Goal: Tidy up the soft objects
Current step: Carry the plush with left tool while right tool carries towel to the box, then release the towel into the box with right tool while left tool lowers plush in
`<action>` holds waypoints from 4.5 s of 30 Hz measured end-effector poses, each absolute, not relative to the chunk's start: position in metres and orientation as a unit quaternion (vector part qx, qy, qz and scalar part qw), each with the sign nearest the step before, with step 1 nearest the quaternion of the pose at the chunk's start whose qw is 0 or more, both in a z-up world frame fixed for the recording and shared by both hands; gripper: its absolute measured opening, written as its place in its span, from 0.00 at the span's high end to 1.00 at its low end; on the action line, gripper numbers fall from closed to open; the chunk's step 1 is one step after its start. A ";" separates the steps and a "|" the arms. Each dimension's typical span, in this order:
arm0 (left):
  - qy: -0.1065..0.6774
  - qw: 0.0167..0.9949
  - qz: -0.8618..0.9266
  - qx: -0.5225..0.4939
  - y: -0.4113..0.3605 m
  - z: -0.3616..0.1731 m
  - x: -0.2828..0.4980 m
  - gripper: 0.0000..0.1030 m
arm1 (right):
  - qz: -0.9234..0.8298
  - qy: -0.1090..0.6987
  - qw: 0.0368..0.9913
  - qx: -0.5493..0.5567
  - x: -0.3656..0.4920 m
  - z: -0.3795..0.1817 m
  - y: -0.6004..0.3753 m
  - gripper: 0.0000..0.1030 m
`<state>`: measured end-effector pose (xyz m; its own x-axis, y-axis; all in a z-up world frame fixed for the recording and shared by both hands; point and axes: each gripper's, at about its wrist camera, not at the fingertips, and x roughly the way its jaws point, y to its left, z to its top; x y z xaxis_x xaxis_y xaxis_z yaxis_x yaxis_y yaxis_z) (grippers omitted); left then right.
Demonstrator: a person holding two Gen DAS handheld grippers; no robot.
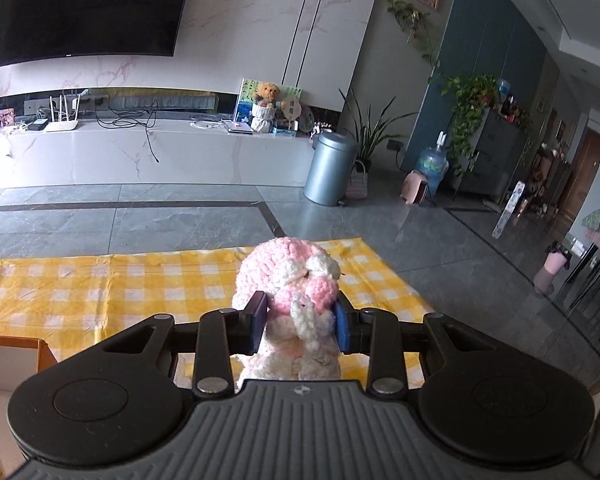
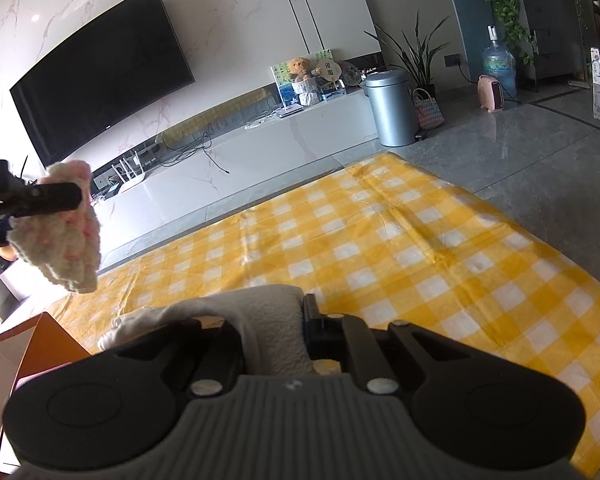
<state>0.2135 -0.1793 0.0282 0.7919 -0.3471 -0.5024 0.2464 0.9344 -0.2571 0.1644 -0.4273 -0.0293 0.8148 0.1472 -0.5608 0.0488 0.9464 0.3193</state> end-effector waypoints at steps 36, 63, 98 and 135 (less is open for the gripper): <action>0.213 0.955 -0.034 -0.202 0.059 0.020 0.086 0.62 | 0.283 0.179 0.942 0.020 0.097 0.060 -0.200 0.94; 0.213 0.943 -0.007 -0.257 0.129 -0.021 0.066 0.62 | 0.249 0.258 0.894 -0.268 0.179 -0.033 -0.010 0.94; 0.251 0.918 -0.086 -0.296 0.107 -0.033 0.080 0.62 | 0.291 0.266 0.916 -0.068 0.130 0.020 -0.147 0.17; 0.398 0.903 -0.077 -0.140 0.019 -0.072 0.108 0.16 | 0.262 0.313 0.913 -0.011 0.144 -0.008 -0.183 0.17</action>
<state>0.1080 0.0194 -0.0722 0.6713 -0.2496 -0.6979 0.0272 0.9492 -0.3134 0.1438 -0.1834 -0.0080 0.6676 0.4715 -0.5762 -0.4847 0.8627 0.1444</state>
